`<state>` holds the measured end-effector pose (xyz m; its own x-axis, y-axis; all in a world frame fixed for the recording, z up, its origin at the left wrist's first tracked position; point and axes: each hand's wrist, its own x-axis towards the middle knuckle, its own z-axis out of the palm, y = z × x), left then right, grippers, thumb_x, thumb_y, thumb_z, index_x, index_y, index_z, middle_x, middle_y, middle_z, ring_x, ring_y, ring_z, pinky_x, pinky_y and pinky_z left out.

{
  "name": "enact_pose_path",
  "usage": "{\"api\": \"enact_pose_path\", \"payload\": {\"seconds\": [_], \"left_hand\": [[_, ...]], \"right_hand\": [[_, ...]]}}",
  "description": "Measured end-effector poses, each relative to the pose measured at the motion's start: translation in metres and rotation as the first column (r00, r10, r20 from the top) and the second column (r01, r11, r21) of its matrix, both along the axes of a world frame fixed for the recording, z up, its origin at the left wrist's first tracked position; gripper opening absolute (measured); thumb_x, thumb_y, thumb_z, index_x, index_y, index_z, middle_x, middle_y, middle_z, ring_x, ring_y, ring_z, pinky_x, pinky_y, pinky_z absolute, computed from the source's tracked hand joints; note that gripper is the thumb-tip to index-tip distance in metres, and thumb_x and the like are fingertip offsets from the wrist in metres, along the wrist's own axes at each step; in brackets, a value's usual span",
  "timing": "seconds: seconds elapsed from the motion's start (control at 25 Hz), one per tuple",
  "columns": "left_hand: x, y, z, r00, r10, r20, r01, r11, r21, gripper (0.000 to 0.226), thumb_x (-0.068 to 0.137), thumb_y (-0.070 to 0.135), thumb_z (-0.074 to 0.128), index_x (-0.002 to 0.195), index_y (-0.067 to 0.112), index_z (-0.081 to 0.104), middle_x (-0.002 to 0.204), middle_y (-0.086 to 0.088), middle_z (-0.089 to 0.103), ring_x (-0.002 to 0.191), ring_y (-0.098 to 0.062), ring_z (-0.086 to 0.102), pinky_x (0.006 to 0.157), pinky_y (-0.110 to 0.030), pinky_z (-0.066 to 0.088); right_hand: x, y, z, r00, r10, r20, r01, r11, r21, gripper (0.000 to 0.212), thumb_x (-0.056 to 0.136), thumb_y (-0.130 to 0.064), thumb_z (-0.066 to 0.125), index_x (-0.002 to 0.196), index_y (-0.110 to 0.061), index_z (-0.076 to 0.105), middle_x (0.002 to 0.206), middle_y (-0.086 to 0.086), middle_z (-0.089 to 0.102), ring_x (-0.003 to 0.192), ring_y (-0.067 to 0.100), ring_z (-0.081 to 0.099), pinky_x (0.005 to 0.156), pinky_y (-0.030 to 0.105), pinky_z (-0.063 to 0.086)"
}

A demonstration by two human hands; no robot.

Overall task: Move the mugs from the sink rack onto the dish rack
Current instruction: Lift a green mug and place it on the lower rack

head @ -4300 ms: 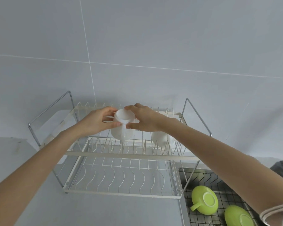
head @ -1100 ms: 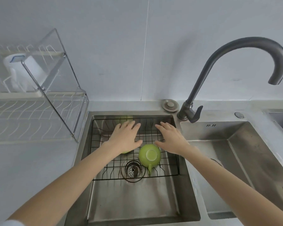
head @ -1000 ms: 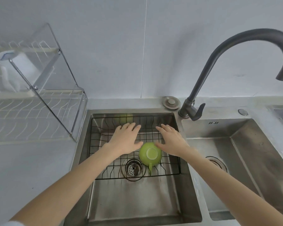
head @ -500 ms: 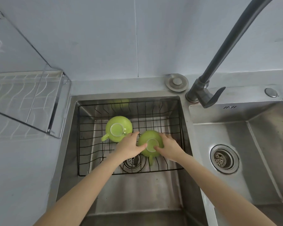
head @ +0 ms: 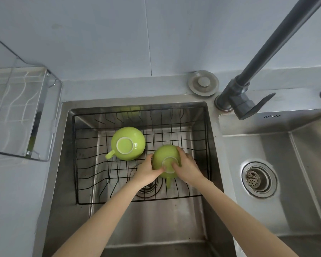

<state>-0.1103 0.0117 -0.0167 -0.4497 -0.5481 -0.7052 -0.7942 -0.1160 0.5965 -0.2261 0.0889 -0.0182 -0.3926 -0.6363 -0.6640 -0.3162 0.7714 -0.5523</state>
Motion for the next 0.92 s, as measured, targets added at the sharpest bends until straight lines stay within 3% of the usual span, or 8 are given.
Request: {"api": "enact_pose_path", "payload": {"seconds": [0.16,0.4,0.56,0.76,0.92], "left_hand": [[0.002,-0.003,-0.002,0.994,0.104,-0.034,-0.102,0.992,0.069,0.060,0.084,0.022,0.062,0.135,0.011,0.033,0.132,-0.013,0.050,0.119,-0.027,0.051,0.100,-0.044,0.046],[0.005,0.000,0.006,0.988,0.136,-0.067,-0.132,0.989,0.063,0.055,0.084,0.021,0.062,0.132,0.011,0.037,0.113,-0.007,0.054,0.109,-0.026,0.056,0.093,-0.047,0.051],[0.010,0.003,0.023,0.976,0.184,-0.119,-0.171,0.979,0.107,0.057,0.084,0.022,0.062,0.134,0.014,0.035,0.110,-0.003,0.051,0.104,-0.020,0.054,0.076,-0.034,0.055],[0.030,0.009,0.053,0.957,0.203,-0.209,-0.174,0.973,0.149,0.058,0.085,0.024,0.061,0.134,0.015,0.033,0.113,-0.002,0.050,0.106,-0.019,0.055,0.071,-0.024,0.054],[0.058,0.014,0.083,0.951,0.115,-0.285,-0.091,0.991,0.099,0.064,0.083,0.020,0.063,0.137,0.016,0.030,0.118,-0.003,0.048,0.105,-0.017,0.055,0.074,-0.023,0.053]], "right_hand": [[0.002,0.001,0.000,0.997,-0.072,0.021,0.072,0.996,-0.045,0.058,0.094,-0.025,0.045,0.145,-0.023,0.019,0.141,0.017,0.036,0.123,0.034,0.046,0.103,0.045,0.043],[0.002,0.002,0.012,0.996,-0.089,0.006,0.089,0.993,-0.073,0.055,0.094,-0.026,0.047,0.144,-0.021,0.025,0.137,0.019,0.040,0.121,0.033,0.046,0.100,0.036,0.041],[0.005,0.005,0.033,0.996,-0.088,-0.031,0.085,0.991,-0.104,0.055,0.093,-0.030,0.048,0.144,-0.023,0.027,0.137,0.019,0.039,0.117,0.031,0.049,0.097,0.033,0.043],[0.015,0.015,0.071,0.993,-0.075,-0.088,0.063,0.989,-0.132,0.054,0.092,-0.038,0.048,0.142,-0.030,0.029,0.133,0.017,0.039,0.116,0.032,0.049,0.098,0.036,0.043],[0.034,0.023,0.106,0.988,-0.084,-0.133,0.057,0.979,-0.197,0.055,0.090,-0.043,0.048,0.141,-0.030,0.031,0.132,0.017,0.039,0.116,0.031,0.048,0.096,0.035,0.043]]}}
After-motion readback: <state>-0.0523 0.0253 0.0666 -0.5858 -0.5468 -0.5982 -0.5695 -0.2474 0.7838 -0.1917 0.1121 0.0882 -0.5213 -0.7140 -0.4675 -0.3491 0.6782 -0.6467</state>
